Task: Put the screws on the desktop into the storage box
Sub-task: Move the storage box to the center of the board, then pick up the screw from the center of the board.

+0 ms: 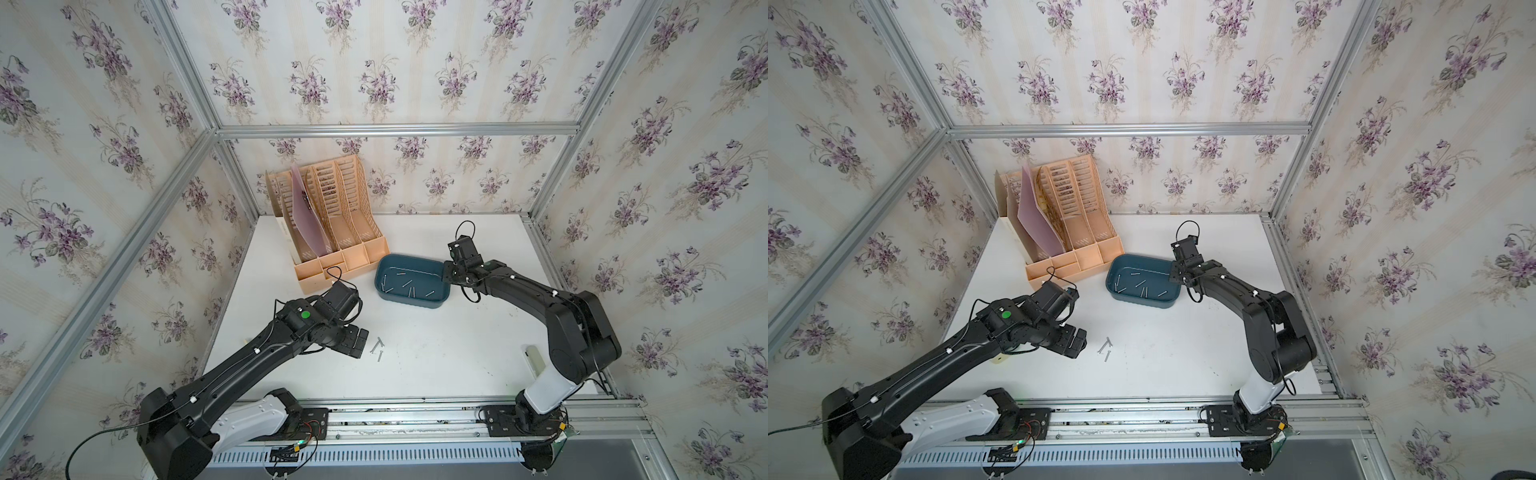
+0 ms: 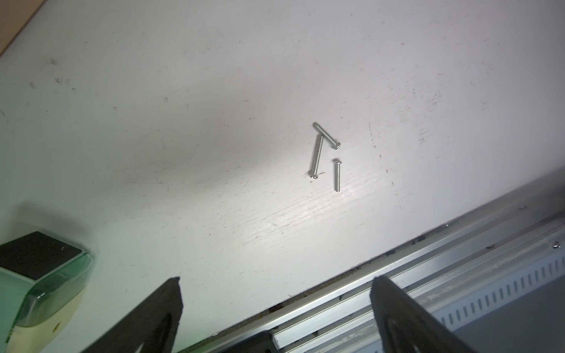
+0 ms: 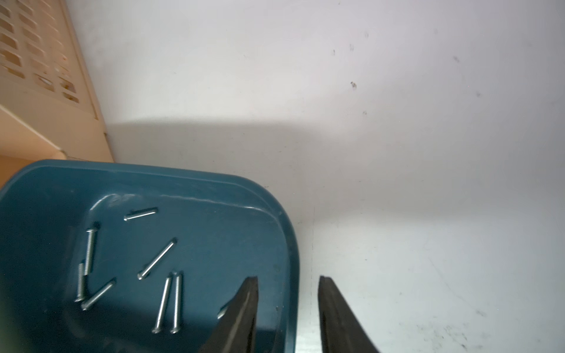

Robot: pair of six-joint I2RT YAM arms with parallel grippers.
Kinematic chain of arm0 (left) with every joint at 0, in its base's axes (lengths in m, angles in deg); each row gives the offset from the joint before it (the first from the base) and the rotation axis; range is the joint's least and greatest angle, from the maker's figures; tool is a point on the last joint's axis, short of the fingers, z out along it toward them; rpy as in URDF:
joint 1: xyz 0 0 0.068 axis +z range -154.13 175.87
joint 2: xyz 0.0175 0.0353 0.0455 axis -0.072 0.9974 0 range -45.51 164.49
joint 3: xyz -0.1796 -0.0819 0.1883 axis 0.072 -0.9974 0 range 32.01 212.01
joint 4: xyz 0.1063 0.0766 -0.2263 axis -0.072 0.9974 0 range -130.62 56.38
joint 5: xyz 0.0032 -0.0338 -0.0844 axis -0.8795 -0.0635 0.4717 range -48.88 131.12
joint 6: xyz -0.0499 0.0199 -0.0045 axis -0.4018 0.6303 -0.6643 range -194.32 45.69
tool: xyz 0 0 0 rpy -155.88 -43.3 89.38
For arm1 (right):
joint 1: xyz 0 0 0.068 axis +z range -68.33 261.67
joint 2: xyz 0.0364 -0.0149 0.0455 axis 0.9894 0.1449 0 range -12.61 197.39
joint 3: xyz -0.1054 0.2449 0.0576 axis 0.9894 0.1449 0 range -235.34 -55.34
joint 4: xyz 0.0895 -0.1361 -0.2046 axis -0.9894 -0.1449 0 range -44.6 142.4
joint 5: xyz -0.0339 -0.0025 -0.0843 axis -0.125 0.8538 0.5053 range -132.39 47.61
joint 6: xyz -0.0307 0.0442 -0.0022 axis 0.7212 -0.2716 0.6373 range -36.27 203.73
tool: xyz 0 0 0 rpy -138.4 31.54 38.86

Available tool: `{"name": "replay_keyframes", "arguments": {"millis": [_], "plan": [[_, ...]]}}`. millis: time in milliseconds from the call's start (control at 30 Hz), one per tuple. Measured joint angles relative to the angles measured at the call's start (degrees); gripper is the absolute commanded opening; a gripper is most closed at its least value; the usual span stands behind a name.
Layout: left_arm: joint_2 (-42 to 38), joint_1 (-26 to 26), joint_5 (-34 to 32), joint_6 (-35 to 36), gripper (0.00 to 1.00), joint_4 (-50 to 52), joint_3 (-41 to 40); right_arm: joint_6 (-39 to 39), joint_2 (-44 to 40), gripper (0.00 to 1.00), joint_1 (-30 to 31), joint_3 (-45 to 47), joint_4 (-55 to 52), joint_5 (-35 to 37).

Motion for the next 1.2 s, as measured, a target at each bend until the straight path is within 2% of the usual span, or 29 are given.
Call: {"name": "replay_keyframes", "arguments": {"millis": [167, 267, 500, 767, 1200], "plan": [[-1.33, 0.00, 0.13, 0.02, 0.99, -0.13, 0.96, 2.43, -6.40, 0.58, 0.63, 1.22, -1.44, -0.63], [-2.56, 0.00, 0.13, 0.07, 0.99, 0.17, 2.29, 3.54, -9.55, 0.59, 2.99, 1.36, -3.52, -1.01], [-7.87, 0.02, 1.38, 0.83, 0.99, 0.87, 2.54, 3.98, -11.54, 0.58, 16.39, 0.55, -8.81, -1.16], [-15.37, 0.04, 3.45, 1.29, 0.99, 2.73, 1.09, 7.08, -4.94, 0.57, 30.60, -1.92, -10.45, -5.09], [-19.98, 0.04, 5.03, 1.53, 0.99, 4.63, -0.11, 14.40, 6.32, 0.48, 37.86, -3.87, -12.15, -8.46]]}}
